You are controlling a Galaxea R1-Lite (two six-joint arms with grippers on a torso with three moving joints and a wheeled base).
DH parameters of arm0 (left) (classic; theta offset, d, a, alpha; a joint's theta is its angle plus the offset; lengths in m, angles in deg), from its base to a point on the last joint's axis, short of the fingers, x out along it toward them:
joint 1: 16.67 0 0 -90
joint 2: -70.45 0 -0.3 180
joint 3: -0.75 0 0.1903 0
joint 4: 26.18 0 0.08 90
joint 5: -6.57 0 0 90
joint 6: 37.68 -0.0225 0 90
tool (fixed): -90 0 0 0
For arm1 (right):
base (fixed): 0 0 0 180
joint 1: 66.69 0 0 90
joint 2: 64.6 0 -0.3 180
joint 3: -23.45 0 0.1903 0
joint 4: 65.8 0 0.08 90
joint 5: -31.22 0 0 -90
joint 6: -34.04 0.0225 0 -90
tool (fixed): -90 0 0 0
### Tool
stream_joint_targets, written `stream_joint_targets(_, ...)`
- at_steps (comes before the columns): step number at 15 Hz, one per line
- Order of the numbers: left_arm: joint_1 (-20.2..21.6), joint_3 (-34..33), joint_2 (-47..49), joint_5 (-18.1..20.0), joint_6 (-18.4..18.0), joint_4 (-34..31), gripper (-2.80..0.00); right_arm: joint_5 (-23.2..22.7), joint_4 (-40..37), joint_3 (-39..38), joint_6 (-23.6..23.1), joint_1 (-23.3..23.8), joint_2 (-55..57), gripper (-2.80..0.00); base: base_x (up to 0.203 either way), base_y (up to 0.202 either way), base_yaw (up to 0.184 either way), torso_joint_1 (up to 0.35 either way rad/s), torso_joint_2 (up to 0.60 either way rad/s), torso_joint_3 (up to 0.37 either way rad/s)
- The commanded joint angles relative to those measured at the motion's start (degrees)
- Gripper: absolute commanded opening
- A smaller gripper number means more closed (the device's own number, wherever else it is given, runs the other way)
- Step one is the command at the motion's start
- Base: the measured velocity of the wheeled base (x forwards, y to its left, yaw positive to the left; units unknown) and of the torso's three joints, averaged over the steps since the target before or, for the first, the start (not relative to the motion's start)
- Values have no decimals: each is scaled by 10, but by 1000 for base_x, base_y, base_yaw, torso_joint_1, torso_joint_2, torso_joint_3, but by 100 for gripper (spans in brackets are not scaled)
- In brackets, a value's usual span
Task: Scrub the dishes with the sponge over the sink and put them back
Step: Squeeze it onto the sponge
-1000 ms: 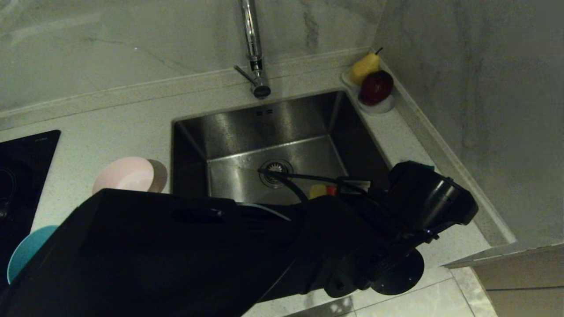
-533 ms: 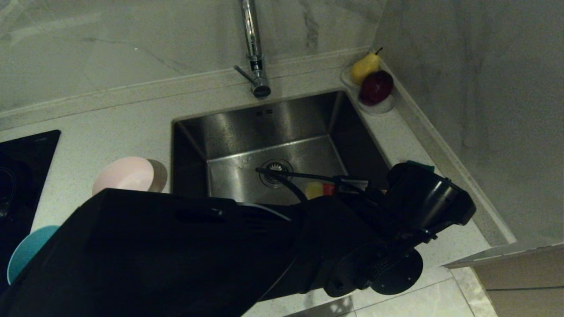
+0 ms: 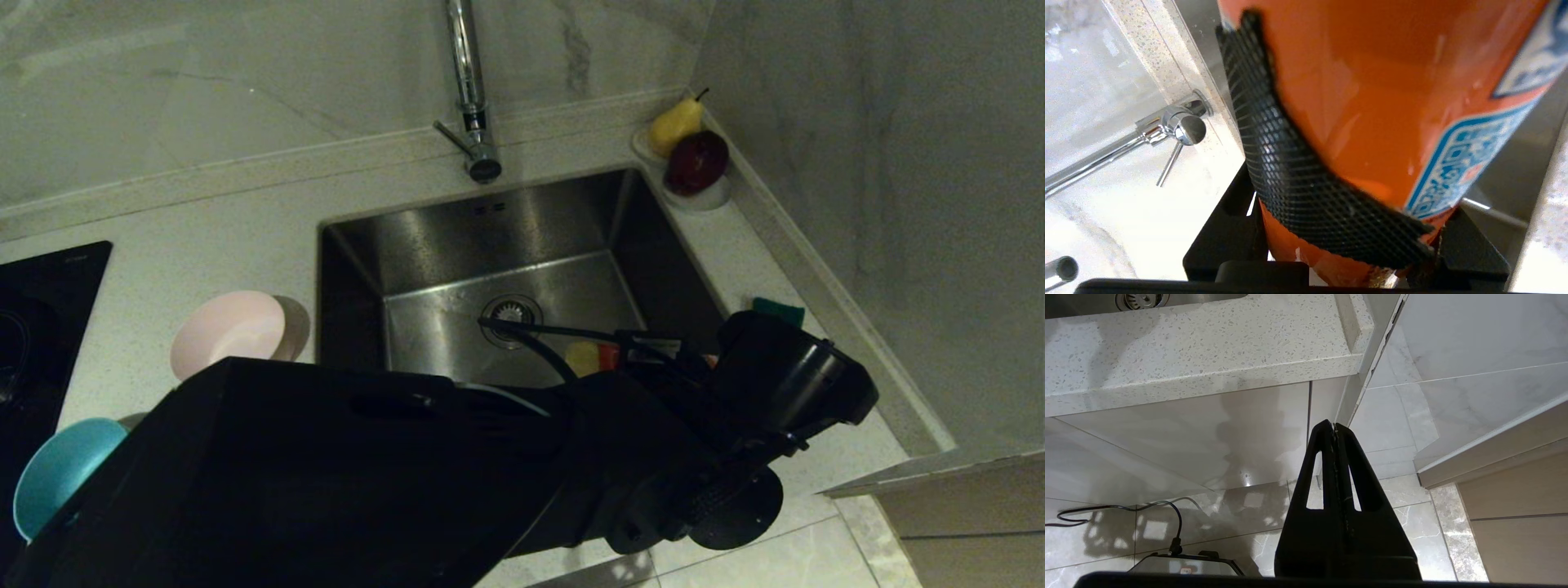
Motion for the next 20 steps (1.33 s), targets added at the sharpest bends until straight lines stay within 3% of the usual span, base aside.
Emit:
stream_joint_targets(1, 0, 1, 8, -4, -2, 1, -280, 0, 0, 0, 0, 0, 0, -280, 0, 0, 0, 0, 0, 0)
stream_joint_targets(7, -1, 2, 14, -10, -4, 0, -280, 0, 0, 0, 0, 0, 0, -280, 0, 0, 0, 0, 0, 0)
stream_joint_targets(11, 0, 21, 21, -45, 0, 3, -280, 0, 0, 0, 0, 0, 0, -280, 0, 0, 0, 0, 0, 0)
stream_joint_targets(16, 3, 22, 29, -47, 2, 80, -280, 0, 0, 0, 0, 0, 0, -280, 0, 0, 0, 0, 0, 0)
stream_joint_targets(20, 8, 25, 37, -51, 2, 102, -280, 0, 0, 0, 0, 0, 0, -280, 0, 0, 0, 0, 0, 0)
